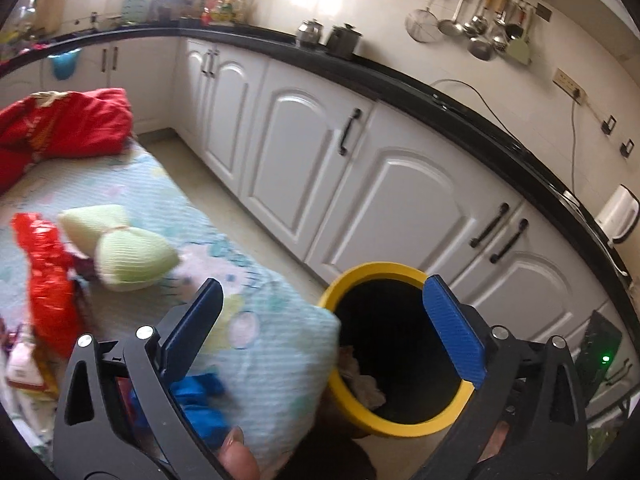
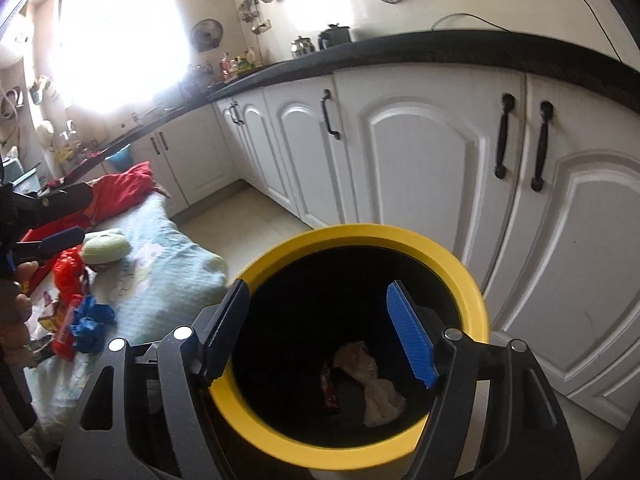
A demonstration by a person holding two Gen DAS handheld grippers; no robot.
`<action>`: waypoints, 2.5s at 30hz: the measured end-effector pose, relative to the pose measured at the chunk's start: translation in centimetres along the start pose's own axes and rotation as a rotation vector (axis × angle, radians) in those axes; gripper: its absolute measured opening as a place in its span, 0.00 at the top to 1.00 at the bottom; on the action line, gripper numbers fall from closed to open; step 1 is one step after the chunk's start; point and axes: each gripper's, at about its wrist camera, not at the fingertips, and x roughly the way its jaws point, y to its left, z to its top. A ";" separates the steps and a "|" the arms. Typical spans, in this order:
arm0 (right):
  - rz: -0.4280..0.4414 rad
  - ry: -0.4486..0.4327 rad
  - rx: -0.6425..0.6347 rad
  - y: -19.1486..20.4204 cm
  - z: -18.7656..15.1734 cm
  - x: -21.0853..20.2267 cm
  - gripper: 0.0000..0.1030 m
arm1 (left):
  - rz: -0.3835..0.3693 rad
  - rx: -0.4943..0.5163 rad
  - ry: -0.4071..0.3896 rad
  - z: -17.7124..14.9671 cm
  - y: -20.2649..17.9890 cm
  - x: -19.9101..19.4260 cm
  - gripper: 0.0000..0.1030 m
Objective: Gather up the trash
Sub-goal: 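Open the right tool to drop the white bag into the bin, then grasp the blue gloves with the right tool while the left tool grasps the red bag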
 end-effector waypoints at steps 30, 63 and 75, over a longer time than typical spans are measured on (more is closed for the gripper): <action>0.229 0.038 -0.224 15.1 1.3 -0.8 0.27 | 0.201 -0.106 -0.137 0.4 10.8 -7.8 0.11; 0.338 0.332 -0.280 20.5 -3.6 7.6 0.65 | 0.206 -0.187 0.096 -1.3 17.0 -3.2 0.50; 0.337 0.327 -0.257 19.8 -3.7 7.2 0.78 | 0.218 -0.203 0.092 -1.8 17.7 -3.7 0.81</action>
